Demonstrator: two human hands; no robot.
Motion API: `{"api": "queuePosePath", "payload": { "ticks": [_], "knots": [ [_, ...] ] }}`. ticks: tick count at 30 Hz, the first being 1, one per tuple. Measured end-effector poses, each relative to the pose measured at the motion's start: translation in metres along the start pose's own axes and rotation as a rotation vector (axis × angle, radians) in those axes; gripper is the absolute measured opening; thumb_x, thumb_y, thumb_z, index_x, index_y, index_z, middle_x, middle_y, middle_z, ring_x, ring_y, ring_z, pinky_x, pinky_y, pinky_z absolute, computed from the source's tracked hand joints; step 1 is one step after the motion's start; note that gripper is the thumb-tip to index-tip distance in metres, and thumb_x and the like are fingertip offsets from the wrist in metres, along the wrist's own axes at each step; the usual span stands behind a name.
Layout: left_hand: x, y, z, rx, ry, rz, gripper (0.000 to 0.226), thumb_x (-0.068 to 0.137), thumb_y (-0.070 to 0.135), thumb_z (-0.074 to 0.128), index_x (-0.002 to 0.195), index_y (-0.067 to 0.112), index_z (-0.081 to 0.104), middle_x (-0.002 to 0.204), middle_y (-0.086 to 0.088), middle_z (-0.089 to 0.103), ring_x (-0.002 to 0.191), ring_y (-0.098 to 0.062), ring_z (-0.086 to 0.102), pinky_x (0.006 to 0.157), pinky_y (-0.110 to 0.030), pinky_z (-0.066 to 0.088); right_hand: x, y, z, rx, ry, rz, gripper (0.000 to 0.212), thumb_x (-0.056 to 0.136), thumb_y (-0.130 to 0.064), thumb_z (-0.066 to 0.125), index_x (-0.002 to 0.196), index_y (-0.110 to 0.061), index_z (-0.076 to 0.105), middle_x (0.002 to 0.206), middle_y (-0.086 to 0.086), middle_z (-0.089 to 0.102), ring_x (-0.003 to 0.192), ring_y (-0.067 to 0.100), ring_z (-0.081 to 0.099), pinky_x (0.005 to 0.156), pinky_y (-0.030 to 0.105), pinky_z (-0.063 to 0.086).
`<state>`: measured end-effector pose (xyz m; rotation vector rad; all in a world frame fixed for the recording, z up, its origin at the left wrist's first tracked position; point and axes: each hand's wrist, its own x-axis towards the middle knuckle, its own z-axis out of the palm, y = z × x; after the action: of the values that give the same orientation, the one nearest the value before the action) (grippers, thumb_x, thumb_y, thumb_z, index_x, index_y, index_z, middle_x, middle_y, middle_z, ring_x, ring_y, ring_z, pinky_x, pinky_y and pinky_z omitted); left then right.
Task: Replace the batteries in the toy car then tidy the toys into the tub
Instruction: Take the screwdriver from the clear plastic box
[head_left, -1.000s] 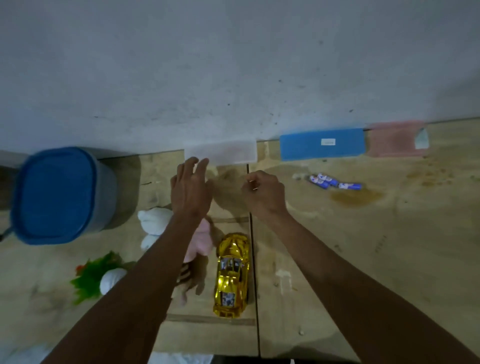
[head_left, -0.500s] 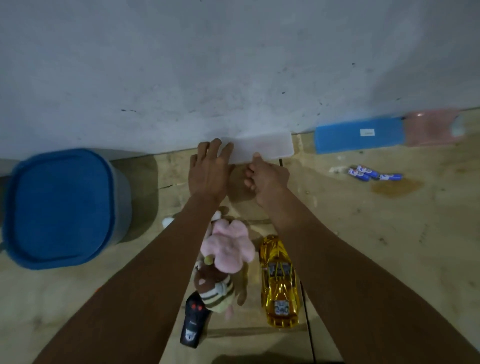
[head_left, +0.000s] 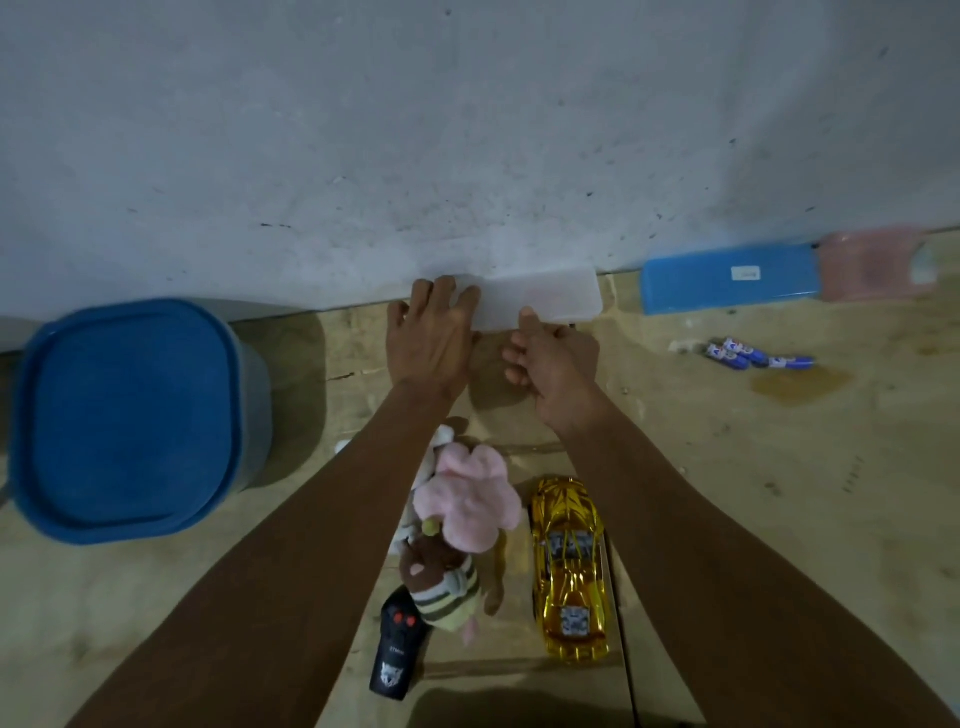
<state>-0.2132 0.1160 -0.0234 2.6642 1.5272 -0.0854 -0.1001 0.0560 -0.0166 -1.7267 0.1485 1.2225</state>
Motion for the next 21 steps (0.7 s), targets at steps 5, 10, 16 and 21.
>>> {"api": "queuePosePath", "payload": {
  "ticks": [5, 10, 16, 21],
  "knots": [
    [-0.007, 0.003, -0.003, -0.007, 0.097, -0.042, 0.071, 0.074, 0.018, 0.082, 0.137, 0.017, 0.050, 0.138, -0.013, 0.053, 0.121, -0.035, 0.052, 0.088, -0.046, 0.048, -0.005, -0.033, -0.002, -0.117, -0.025, -0.055, 0.022, 0.091, -0.033, 0.072, 0.087, -0.012, 0.068, 0.075, 0.003, 0.074, 0.057, 0.011, 0.071, 0.048, 0.024, 0.051],
    [-0.017, -0.002, 0.001, 0.059, 0.217, -0.003, 0.075, 0.073, 0.027, 0.085, 0.139, 0.024, 0.050, 0.144, -0.014, 0.048, 0.128, -0.035, 0.042, 0.089, -0.047, 0.045, 0.004, -0.060, -0.016, -0.385, -0.179, -0.276, 0.012, 0.091, -0.013, 0.067, 0.100, -0.020, 0.069, 0.094, 0.001, 0.075, 0.076, 0.010, 0.073, 0.065, 0.027, 0.060],
    [-0.019, -0.005, 0.003, 0.056, 0.208, -0.046, 0.091, 0.075, 0.033, 0.086, 0.150, 0.017, 0.037, 0.146, -0.010, 0.049, 0.128, -0.032, 0.047, 0.093, -0.046, 0.047, 0.023, -0.040, -0.019, -0.897, -0.145, -0.825, 0.020, 0.090, -0.002, 0.062, 0.105, -0.012, 0.071, 0.107, 0.007, 0.072, 0.097, 0.023, 0.069, 0.088, 0.034, 0.056],
    [-0.017, -0.008, 0.002, 0.063, 0.207, -0.011, 0.086, 0.076, 0.036, 0.084, 0.149, 0.016, 0.043, 0.146, -0.011, 0.050, 0.128, -0.035, 0.048, 0.093, -0.048, 0.048, 0.022, -0.026, -0.011, -1.291, -0.116, -0.936, 0.041, 0.090, 0.002, 0.060, 0.124, -0.020, 0.067, 0.122, 0.006, 0.067, 0.110, 0.029, 0.064, 0.083, 0.040, 0.056]
  ]
}}
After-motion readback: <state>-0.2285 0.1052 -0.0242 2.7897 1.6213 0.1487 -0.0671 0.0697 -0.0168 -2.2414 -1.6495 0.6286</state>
